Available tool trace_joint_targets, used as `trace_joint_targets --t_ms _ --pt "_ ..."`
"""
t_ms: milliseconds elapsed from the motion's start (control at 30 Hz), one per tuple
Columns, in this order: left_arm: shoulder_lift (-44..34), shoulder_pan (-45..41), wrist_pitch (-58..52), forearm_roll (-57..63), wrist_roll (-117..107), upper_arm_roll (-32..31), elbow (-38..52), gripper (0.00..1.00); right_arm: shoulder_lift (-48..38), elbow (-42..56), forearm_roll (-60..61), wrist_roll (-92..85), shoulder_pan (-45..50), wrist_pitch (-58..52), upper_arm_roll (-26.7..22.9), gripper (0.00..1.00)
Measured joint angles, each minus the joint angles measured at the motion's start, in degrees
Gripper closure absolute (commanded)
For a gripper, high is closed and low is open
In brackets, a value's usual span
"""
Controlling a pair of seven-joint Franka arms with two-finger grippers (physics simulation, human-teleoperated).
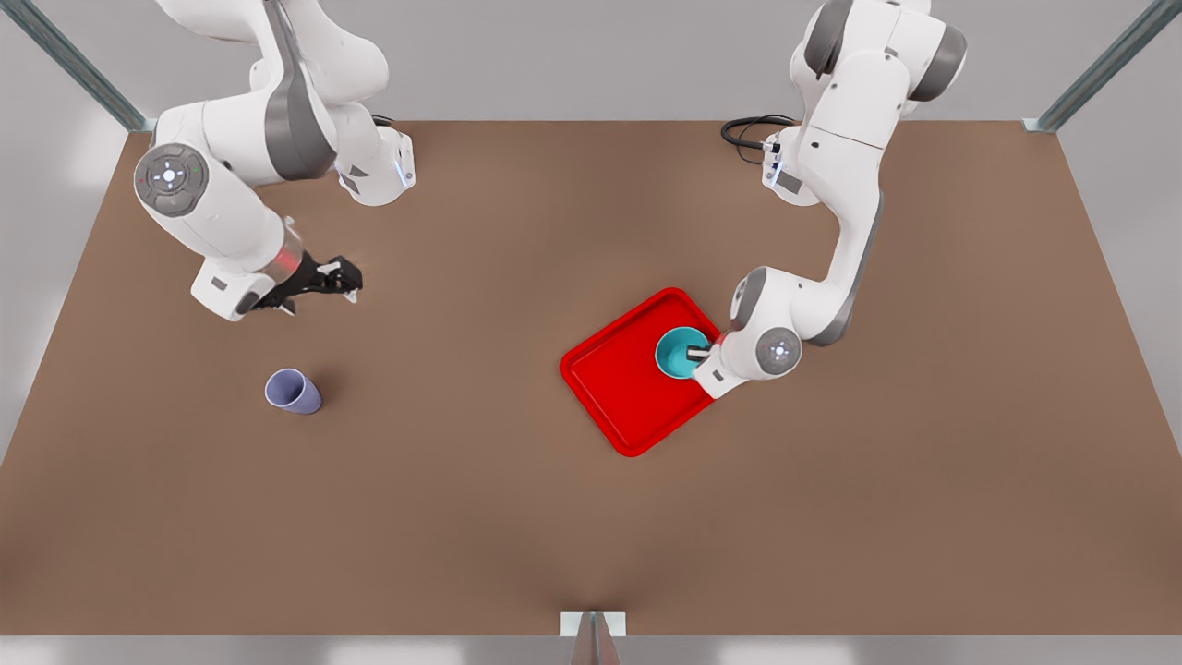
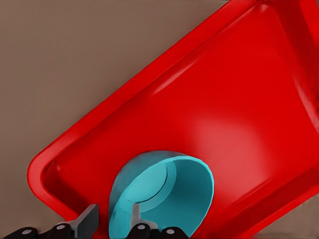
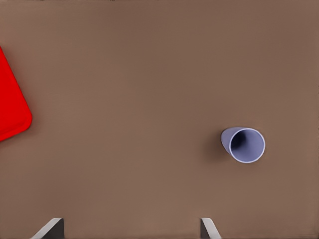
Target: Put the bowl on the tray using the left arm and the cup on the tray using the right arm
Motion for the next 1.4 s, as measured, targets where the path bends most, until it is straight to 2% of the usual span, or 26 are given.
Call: trace_joint_targets --t_ms 67,133,267,400,500,633,767,833,900,1033,1167,1233,1400 --pt "-0.16 0.14 0.61 -1.87 0.41 0.16 0.23 0.0 -0.05 0.0 0.0 0.0 -2.88 0.0 0.0 0.0" --pt "-0.53 1.13 0.84 1.12 0.65 0.72 3.05 0.0 -0.05 0.05 0.0 0.0 -6.38 -0.05 0.0 0.0" --pt "-3.93 3.21 -0.63 11.95 0.42 4.34 15.25 0.0 -0.05 0.0 0.0 0.0 -14.99 -0.09 -0.01 0.0" --pt "-14.79 6.01 -24.33 17.59 14.29 4.18 16.35 0.0 0.11 0.0 0.0 0.0 -23.36 0.17 0.07 0.0" --pt "-14.92 5.89 -35.78 21.24 15.0 3.77 22.71 0.0 0.47 0.0 0.0 0.0 -27.03 0.18 0.06 0.0" --pt "-12.91 6.39 -36.07 21.42 14.19 5.82 24.0 0.0 0.81 0.05 0.0 0.0 -26.07 0.26 0.06 0.0" --pt "-11.6 6.51 -35.44 17.92 14.37 6.32 25.26 0.0 0.96 0.24 -0.09 -0.05 -16.8 1.18 0.07 0.0" --pt "-11.61 6.5 -35.45 17.18 14.47 6.23 25.32 0.0 5.95 0.33 -0.36 -3.37 -12.55 5.16 -0.14 0.0" --pt "-11.82 6.47 -35.92 16.65 14.45 5.98 25.39 0.0 11.81 -0.25 -0.18 -9.69 -25.59 11.19 -0.27 0.0" --pt "-11.78 6.51 -36.12 16.24 14.54 6.14 25.32 0.0 19.57 -0.23 -0.21 -15.74 -27.36 19.24 -0.2 0.0" --pt "-11.77 6.51 -36.25 16.12 14.41 6.16 25.24 0.0 15.67 -10.73 0.72 -14.38 -26.15 27.4 3.04 0.0" --pt "-11.43 6.49 -36.25 16.1 14.5 6.22 25.18 0.0 13.76 -13.77 0.79 -13.98 -24.68 27.1 4.11 0.0" --pt "-11.51 6.51 -36.4 16.11 14.36 6.23 25.32 0.0 17.32 -15.03 0.79 -12.61 -25.2 27.4 4.03 0.0"
